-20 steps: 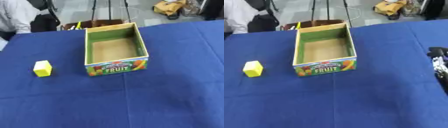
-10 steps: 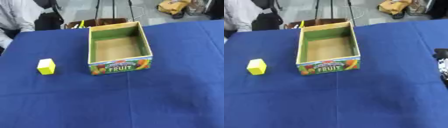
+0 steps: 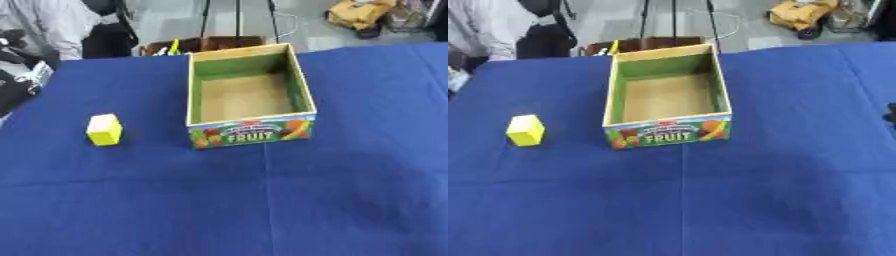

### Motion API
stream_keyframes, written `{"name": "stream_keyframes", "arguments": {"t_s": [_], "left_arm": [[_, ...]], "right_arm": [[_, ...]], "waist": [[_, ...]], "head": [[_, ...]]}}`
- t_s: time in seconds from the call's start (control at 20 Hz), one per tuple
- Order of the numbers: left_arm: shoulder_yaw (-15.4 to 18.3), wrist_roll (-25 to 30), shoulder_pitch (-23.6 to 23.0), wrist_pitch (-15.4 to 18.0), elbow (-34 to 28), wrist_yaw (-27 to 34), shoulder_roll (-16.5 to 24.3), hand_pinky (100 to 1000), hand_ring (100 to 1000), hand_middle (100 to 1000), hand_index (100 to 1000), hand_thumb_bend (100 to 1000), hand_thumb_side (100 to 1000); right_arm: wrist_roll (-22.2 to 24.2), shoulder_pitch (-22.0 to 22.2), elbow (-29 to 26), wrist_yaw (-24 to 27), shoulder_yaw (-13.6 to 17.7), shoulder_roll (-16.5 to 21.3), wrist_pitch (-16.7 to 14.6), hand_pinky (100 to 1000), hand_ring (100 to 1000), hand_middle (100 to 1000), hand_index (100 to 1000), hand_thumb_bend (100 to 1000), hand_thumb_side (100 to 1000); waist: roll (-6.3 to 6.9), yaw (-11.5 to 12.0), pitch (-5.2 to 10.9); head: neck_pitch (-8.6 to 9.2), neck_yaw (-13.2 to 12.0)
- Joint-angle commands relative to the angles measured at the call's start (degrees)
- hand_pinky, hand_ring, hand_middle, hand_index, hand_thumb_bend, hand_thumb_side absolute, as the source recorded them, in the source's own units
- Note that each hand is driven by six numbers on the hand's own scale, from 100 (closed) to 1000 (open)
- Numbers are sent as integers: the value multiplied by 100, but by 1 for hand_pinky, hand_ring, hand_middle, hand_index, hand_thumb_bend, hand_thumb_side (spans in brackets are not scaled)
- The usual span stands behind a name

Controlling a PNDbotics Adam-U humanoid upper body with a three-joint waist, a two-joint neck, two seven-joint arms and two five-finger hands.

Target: Pick up objects on the table and place them in the box.

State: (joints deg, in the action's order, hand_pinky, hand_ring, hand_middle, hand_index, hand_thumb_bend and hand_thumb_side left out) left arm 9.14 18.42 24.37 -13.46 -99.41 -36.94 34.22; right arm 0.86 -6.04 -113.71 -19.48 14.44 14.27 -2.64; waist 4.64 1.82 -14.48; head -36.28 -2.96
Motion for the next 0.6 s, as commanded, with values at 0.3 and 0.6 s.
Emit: {"name": "stream_keyframes", "arguments": {"t_s": [0.3, 0.6], "left_arm": [[-177, 1177, 600, 708, 1066, -220, 966, 696, 812, 850, 966, 617, 825], [-387, 1945, 974, 1261, 1793, -347, 1290, 722, 833, 892, 1000, 678, 751]], "right_arm": [[-7, -18, -89, -12, -8, 159, -41, 737, 880, 614, 743, 100, 838], [4, -6, -89, -24, -25, 176, -46, 737, 881, 614, 743, 100, 837]], "waist": [[-27, -34, 96], [-17, -72, 92]], "head": [[-1, -64], [13, -178]]}}
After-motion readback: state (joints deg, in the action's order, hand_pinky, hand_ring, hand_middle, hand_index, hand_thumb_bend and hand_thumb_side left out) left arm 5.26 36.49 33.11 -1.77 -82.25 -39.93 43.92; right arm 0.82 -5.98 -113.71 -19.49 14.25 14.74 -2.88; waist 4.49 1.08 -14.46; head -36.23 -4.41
